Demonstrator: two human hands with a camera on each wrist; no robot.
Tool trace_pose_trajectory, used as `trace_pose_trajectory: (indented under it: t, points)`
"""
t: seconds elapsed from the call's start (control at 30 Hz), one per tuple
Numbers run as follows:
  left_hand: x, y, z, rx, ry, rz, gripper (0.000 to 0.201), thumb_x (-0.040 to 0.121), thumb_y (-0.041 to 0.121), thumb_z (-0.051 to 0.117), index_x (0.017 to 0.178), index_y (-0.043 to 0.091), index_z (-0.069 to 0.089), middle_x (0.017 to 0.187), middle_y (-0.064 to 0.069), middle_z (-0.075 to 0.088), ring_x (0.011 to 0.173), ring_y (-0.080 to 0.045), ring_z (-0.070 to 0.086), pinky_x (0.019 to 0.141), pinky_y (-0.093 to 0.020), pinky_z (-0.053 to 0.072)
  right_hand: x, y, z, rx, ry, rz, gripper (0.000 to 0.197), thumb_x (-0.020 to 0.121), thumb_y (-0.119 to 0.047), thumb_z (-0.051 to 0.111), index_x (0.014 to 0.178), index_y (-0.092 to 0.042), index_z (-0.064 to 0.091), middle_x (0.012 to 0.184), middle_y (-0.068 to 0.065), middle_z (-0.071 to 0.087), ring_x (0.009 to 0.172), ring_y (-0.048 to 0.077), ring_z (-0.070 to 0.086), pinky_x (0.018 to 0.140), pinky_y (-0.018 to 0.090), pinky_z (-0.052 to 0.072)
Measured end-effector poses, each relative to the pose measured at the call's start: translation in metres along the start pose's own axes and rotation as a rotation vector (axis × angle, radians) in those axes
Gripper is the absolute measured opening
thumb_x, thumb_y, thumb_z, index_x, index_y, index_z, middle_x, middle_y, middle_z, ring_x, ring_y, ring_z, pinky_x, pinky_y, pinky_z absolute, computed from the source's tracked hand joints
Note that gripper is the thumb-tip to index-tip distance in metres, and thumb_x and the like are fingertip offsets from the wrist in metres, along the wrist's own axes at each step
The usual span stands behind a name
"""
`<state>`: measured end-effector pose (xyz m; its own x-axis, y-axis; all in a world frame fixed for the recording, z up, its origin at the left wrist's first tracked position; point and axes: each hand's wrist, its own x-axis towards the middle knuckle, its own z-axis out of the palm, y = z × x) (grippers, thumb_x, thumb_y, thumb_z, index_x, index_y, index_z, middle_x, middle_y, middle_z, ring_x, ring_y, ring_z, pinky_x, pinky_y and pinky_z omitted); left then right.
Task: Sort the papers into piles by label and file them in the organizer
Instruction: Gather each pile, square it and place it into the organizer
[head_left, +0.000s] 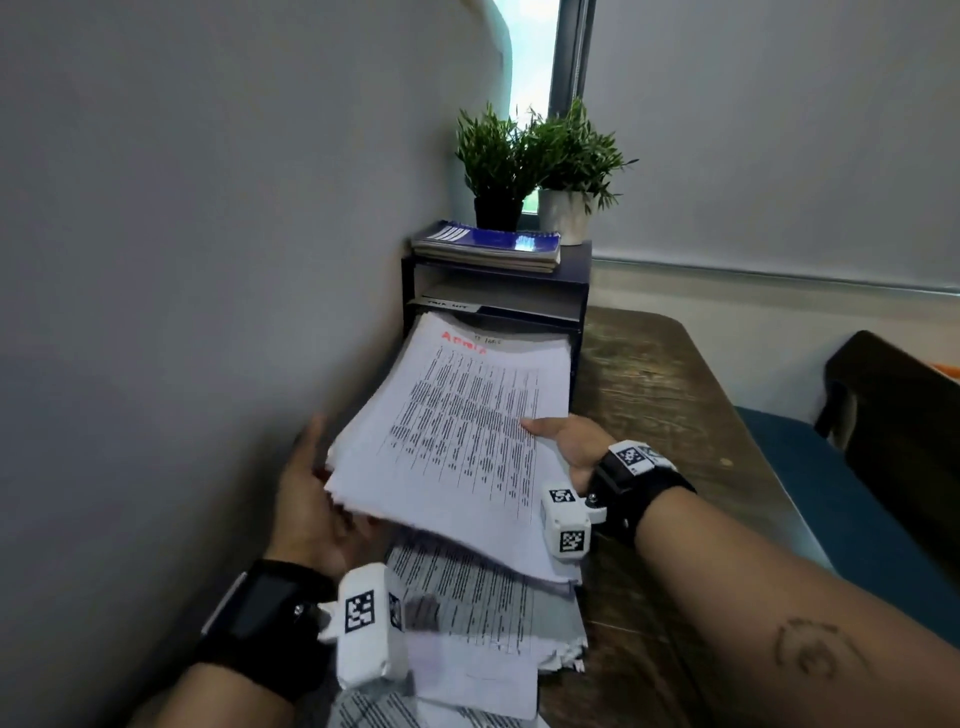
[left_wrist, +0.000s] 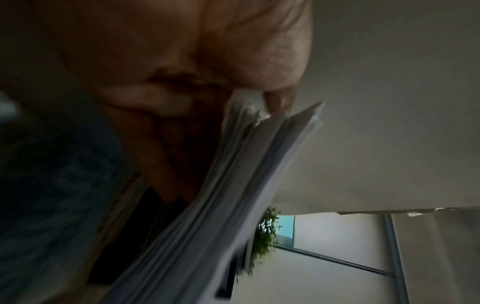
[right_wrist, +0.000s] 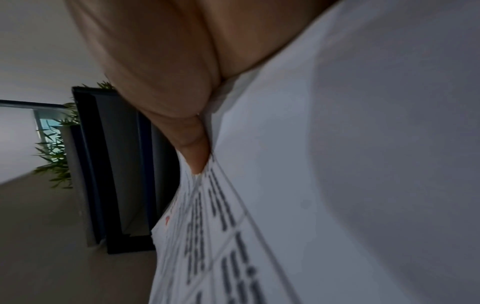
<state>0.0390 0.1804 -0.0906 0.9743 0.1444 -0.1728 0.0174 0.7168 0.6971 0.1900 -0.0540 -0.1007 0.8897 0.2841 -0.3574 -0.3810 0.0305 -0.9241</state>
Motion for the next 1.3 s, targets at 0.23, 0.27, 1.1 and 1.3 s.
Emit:
trace_pose_trajectory:
  t: [0.23,0.27,1.1,1.3]
  points:
    - [-0.001,-0.063,0.037,0.152,0.013,0.218,0.059,0.089,0.055,0.056,0.134,0.017,0.061,0.123,-0.008,0.071,0.114,-0.029,0.068,0.098,-0.057,0.052,0.044,-0.025,-0.023,-0.182,0.111,0.031,0.069,0.061,-0.029,0.092,0.117,0.002,0.066,0.109,0.023,0.072,0.102,0.044,0.069,0.094,0.063,0.050]
    - [0.006,-0.066,0.041,0.184,0.073,0.268,0.049,0.091,0.042,0.064,0.131,0.014,0.063,0.121,-0.006,0.072,0.113,-0.027,0.069,0.101,-0.054,0.051,0.034,-0.028,-0.018,-0.166,0.096,0.050,0.073,0.061,-0.028,0.092,0.122,0.001,0.064,0.111,0.023,0.072,0.103,0.044,0.069,0.094,0.064,0.050]
    - [0.176,-0.042,0.117,0.290,0.273,0.129,0.019,0.098,0.022,0.059,0.110,0.007,0.057,0.110,-0.006,0.055,0.088,-0.027,0.063,0.044,-0.022,0.056,-0.062,0.025,-0.096,-1.484,0.187,-0.013,0.032,0.088,-0.044,0.068,0.106,-0.018,0.064,0.107,0.001,0.067,0.098,0.017,0.063,0.089,0.033,0.052]
    - [0.150,-0.081,0.103,0.229,0.098,0.115,0.026,0.105,0.027,0.041,0.119,0.008,0.052,0.097,-0.012,0.067,0.079,-0.026,0.073,0.051,-0.032,0.058,-0.064,0.029,-0.091,-1.734,0.073,0.005,0.044,0.091,-0.046,0.060,0.129,-0.024,0.053,0.129,0.002,0.055,0.113,0.019,0.056,0.090,0.029,0.047]
